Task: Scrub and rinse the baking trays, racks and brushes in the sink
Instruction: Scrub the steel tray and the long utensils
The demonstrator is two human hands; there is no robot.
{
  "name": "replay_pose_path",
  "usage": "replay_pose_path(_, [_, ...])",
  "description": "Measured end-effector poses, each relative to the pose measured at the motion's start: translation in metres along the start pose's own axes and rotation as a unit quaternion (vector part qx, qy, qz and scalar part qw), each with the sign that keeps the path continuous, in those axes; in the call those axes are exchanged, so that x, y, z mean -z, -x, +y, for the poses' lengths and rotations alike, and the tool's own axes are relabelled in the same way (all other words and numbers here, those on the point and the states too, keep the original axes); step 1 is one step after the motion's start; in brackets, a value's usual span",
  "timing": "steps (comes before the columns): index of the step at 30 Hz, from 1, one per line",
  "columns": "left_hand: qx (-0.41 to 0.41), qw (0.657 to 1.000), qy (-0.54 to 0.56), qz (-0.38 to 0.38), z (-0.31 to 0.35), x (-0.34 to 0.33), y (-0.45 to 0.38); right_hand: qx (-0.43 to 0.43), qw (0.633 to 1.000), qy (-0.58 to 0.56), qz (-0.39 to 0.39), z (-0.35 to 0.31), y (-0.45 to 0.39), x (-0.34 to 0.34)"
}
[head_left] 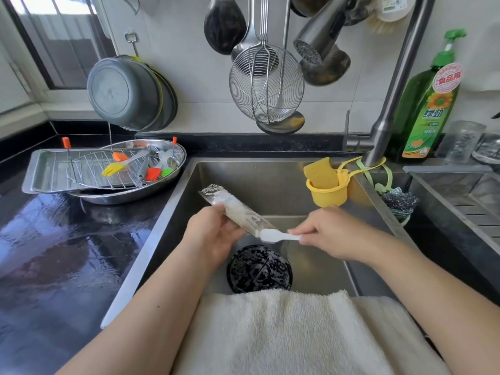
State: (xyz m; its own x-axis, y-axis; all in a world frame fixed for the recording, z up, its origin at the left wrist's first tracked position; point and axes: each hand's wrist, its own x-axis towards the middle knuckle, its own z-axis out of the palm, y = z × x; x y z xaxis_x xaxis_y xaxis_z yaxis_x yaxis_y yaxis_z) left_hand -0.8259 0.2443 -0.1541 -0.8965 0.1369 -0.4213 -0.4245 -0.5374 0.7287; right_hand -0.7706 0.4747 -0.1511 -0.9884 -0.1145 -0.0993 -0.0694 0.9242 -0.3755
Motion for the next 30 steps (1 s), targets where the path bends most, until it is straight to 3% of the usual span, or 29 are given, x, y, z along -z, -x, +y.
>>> replay_pose_path(6, [-0.009,0.996,0.067,0.062,0.006,0.007,-0.010,0.083,0.993,-0.036,0.078,-0.026,-0.011,-0.008])
replay_pose_path(11, [-0.025,0.992,0.046,0.115,0.010,0.008,-0.013,-0.030,0.998,-0.041,-0.036,0.001,0.010,0.009])
replay_pose_path(16, [-0.020,0.992,0.042,0.121,0.011,0.013,-0.017,-0.089,0.994,-0.022,-0.055,0.022,0.015,0.022])
replay_pose_path(23, [-0.008,0.991,0.043,0.127,0.012,0.010,-0.012,0.003,0.996,-0.092,-0.013,-0.014,0.005,0.001])
replay_pose_path(28, [0.002,0.989,0.036,0.146,0.013,0.015,-0.019,-0.091,0.992,-0.070,-0.057,0.013,0.018,0.022])
replay_pose_path(30, [0.001,0.988,0.043,0.150,0.013,0.017,-0.023,-0.143,0.988,-0.058,-0.030,0.027,0.021,0.026])
